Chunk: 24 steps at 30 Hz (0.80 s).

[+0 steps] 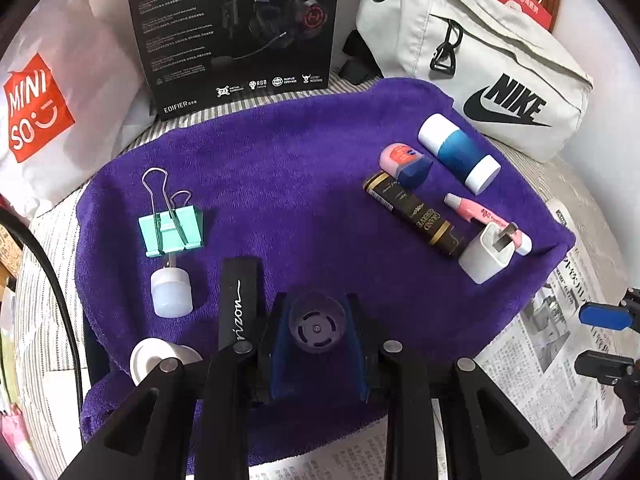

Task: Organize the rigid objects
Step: 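Set the clear cup on the towel beside the Horizon case and open the left tool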

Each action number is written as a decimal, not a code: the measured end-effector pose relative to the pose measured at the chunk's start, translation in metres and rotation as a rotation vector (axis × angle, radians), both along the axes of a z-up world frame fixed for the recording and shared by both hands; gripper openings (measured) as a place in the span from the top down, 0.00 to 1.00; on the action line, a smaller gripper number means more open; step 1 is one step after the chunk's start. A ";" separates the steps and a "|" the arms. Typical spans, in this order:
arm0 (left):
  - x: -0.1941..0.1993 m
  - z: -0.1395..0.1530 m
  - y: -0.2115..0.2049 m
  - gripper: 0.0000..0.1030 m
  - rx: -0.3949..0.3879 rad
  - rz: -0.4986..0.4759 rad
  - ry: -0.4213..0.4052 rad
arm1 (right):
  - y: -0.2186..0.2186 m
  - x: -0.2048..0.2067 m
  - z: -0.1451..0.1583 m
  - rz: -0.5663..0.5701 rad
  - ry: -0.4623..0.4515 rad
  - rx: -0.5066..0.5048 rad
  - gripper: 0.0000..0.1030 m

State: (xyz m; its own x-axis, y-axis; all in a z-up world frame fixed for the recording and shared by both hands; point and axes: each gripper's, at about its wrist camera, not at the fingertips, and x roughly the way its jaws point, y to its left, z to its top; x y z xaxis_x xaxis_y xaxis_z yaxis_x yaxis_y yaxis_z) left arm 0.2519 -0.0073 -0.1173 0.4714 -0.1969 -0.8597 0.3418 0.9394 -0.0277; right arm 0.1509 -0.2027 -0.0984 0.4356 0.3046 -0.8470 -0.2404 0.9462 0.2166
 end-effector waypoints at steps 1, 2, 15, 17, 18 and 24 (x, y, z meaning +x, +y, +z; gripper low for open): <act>0.000 0.000 0.000 0.75 0.001 0.000 -0.002 | -0.001 0.000 -0.001 -0.005 0.002 0.002 0.54; -0.001 0.000 0.000 0.75 0.002 0.000 -0.006 | -0.002 -0.001 -0.001 -0.007 0.004 0.004 0.54; -0.010 0.002 0.006 0.52 -0.054 0.043 -0.011 | -0.010 -0.020 0.004 -0.050 0.008 0.020 0.52; -0.015 0.007 0.007 0.47 -0.072 0.044 -0.011 | -0.011 -0.024 0.009 -0.066 -0.011 -0.017 0.45; -0.022 0.013 0.008 0.44 -0.080 0.045 -0.027 | -0.012 -0.026 0.012 -0.073 -0.023 -0.028 0.42; -0.072 0.049 0.009 0.19 -0.044 0.061 -0.128 | -0.014 -0.043 0.032 -0.122 -0.064 -0.027 0.33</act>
